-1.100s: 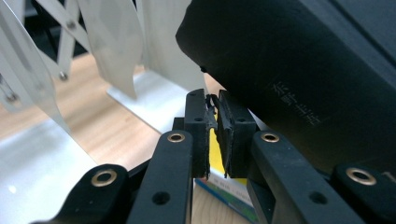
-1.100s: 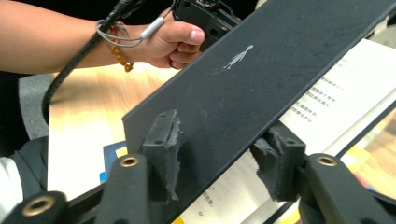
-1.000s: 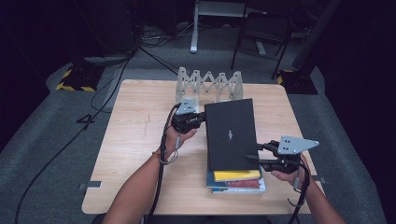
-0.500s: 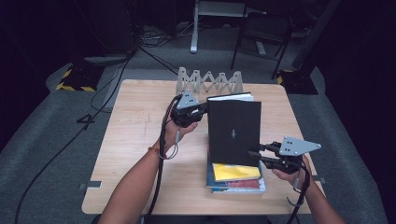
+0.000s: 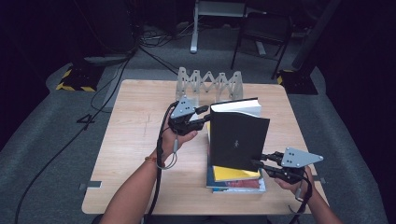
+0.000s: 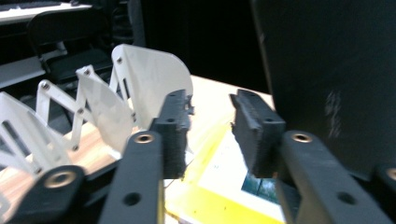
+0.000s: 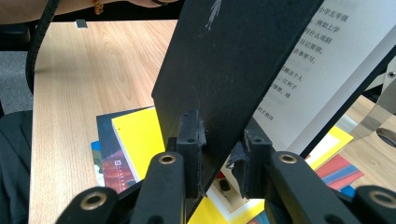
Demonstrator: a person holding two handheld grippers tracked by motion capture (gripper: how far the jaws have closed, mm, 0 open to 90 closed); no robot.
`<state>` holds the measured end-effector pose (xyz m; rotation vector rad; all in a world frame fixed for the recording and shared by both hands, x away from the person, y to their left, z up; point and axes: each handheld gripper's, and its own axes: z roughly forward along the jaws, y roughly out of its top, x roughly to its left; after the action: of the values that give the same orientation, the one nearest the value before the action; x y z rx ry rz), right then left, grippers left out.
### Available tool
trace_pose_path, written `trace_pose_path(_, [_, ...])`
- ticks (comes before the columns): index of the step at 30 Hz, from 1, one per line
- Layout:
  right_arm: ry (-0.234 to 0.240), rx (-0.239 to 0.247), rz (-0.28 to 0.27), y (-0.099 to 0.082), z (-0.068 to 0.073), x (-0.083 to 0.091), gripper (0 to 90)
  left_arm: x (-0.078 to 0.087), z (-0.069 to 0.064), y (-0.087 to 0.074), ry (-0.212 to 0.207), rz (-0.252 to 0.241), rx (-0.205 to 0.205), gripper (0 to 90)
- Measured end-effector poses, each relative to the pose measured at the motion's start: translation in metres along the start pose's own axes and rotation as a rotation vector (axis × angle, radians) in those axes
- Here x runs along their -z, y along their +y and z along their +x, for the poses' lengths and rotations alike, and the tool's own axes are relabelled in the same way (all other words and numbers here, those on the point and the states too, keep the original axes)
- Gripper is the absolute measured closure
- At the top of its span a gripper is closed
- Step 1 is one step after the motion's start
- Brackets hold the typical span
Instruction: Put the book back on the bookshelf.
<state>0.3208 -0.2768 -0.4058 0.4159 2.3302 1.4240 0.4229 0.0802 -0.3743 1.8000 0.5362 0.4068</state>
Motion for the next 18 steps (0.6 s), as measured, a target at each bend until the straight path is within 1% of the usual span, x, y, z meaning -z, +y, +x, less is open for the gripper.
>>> trace_pose_path(1, [0.0, 0.001, -0.003, -0.001, 0.0, 0.0, 74.7, 0.001, 0.0, -0.005, 0.011, 0.018, -0.011, 59.5])
trace_pose_path(2, [0.0, 0.001, -0.003, -0.001, 0.0, 0.0, 74.7, 0.001, 0.0, -0.005, 0.011, 0.018, -0.011, 58.2])
trace_pose_path(3, [0.001, 0.0, -0.005, -0.001, 0.001, 0.0, 74.7, 0.002, 0.0, -0.009, 0.011, 0.038, -0.015, 58.2])
trace_pose_path(4, [0.002, -0.001, -0.007, -0.001, 0.001, 0.0, 74.7, 0.003, 0.0, -0.016, 0.002, 0.064, -0.016, 56.8])
trace_pose_path(6, [0.004, 0.001, -0.01, -0.001, 0.001, 0.0, 74.7, 0.004, -0.001, -0.029, 0.005, 0.115, -0.03, 54.3])
trace_pose_path(8, [0.005, 0.006, -0.012, -0.001, 0.002, 0.001, 74.9, 0.004, -0.002, -0.045, -0.013, 0.171, -0.028, 52.3])
trace_pose_path(9, [0.008, 0.006, -0.014, -0.001, 0.002, 0.001, 75.0, 0.003, -0.004, -0.054, -0.015, 0.21, -0.039, 50.9])
trace_pose_path(10, [0.01, 0.003, -0.015, -0.001, 0.002, 0.001, 75.2, 0.003, -0.006, -0.06, -0.019, 0.234, -0.043, 50.4])
trace_pose_path(11, [0.01, 0.004, -0.015, -0.002, 0.002, 0.001, 75.3, 0.003, -0.008, -0.068, -0.031, 0.268, -0.051, 49.7])
trace_pose_path(12, [0.009, 0.003, -0.015, -0.002, 0.002, 0.001, 75.4, 0.002, -0.01, -0.075, -0.047, 0.29, -0.047, 48.6])
trace_pose_path(13, [0.01, 0.004, -0.013, -0.003, 0.001, 0.0, 75.5, 0.002, -0.013, -0.08, -0.054, 0.319, -0.053, 47.4])
trace_pose_path(15, [0.011, 0.002, -0.01, -0.003, 0.001, 0.0, 75.6, 0.002, -0.019, -0.089, -0.082, 0.348, -0.054, 44.8])
trace_pose_path(18, [0.009, 0.002, -0.009, -0.004, 0.001, 0.0, 75.6, 0.003, -0.028, -0.095, -0.092, 0.371, -0.061, 39.9])
